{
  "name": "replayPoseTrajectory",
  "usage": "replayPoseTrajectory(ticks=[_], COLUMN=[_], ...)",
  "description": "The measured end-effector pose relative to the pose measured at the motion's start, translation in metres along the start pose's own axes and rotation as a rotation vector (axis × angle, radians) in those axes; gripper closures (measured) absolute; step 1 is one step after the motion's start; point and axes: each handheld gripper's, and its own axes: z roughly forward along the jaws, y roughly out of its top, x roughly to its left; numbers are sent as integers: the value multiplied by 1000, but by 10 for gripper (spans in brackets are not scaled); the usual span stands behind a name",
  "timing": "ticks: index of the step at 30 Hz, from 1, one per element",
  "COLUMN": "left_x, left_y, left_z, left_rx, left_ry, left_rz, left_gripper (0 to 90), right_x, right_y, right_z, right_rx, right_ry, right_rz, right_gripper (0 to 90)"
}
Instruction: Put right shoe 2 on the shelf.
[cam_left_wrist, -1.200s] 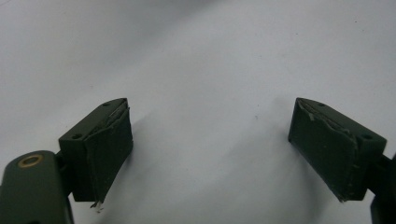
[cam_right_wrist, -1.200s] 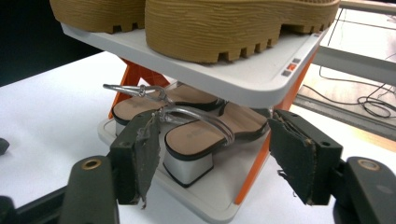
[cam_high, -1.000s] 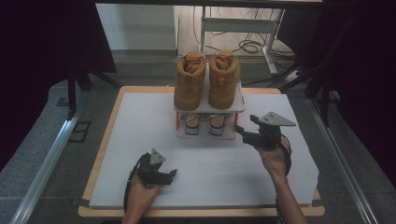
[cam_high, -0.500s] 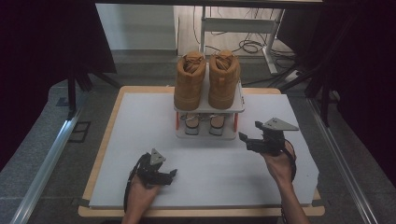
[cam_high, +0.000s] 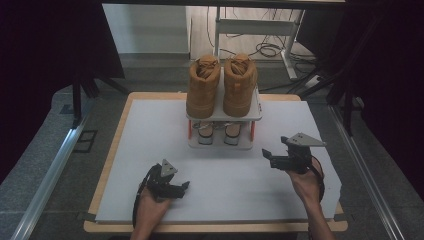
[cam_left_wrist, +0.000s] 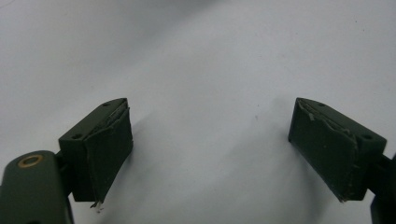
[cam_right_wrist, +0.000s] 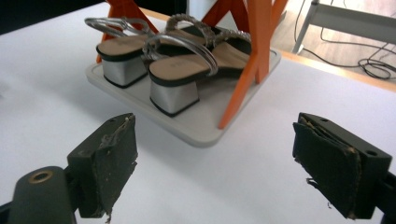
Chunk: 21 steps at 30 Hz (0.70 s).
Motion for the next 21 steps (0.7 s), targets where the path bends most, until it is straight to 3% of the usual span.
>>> replayPoseTrajectory(ticks=[21], left_x=[0], left_y=[0], left_z=[0], left_rx=[3], left_ry=[1], left_rz=[4], left_gripper=[134], right_x=[-12], right_y=[-35], right_z=[-7], right_rx=[85], right_ry=[-31], right_rz=[27], right_gripper=[79])
